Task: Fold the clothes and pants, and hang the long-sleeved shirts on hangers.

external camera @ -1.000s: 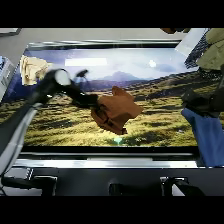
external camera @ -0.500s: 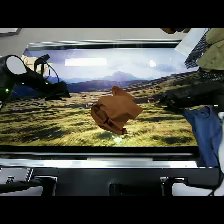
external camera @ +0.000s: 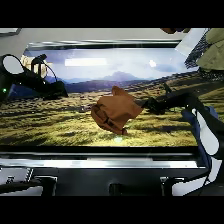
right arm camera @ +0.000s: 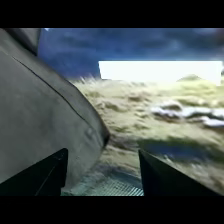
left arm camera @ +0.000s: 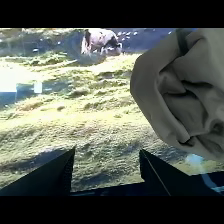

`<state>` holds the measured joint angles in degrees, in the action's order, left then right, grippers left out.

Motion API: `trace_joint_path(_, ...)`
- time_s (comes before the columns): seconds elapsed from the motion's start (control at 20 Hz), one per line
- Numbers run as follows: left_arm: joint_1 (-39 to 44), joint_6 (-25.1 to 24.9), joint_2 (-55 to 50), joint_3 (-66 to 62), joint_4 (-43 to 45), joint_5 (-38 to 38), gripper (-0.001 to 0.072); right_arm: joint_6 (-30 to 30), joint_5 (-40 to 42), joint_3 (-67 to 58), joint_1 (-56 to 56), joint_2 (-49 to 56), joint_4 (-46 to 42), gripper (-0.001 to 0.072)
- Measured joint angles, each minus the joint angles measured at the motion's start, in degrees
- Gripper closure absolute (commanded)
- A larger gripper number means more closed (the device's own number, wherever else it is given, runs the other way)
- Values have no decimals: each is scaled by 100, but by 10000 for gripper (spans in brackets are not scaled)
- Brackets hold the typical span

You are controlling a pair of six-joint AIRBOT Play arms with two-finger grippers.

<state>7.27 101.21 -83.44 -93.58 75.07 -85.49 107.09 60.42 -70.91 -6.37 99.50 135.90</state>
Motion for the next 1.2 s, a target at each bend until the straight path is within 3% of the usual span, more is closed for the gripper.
trace_joint_path(0.05,0,31,-4,0,-2,0,238,55,-35,0,17,61,85,201)
trace_joint_path(0.3,0,76,-83,0,-31,15,239,297,-151,7,70,221,308,381)
trace_joint_path(0.4,0,79,-120,0,-133,48,238,398,-149,9,138,243,350,558)
trace_joint_path(0.45,0,79,-138,0,-195,68,238,437,-122,15,179,251,345,681)
trace_joint_path(0.65,0,70,-184,66,-402,280,241,501,-63,15,269,221,341,684)
trace_joint_path(0.85,131,-269,-59,898,-699,741,250,424,-42,11,291,-9,343,684)
trace_joint_path(1.2,828,-1012,214,3373,-2157,2911,250,125,157,11,295,-518,212,683)
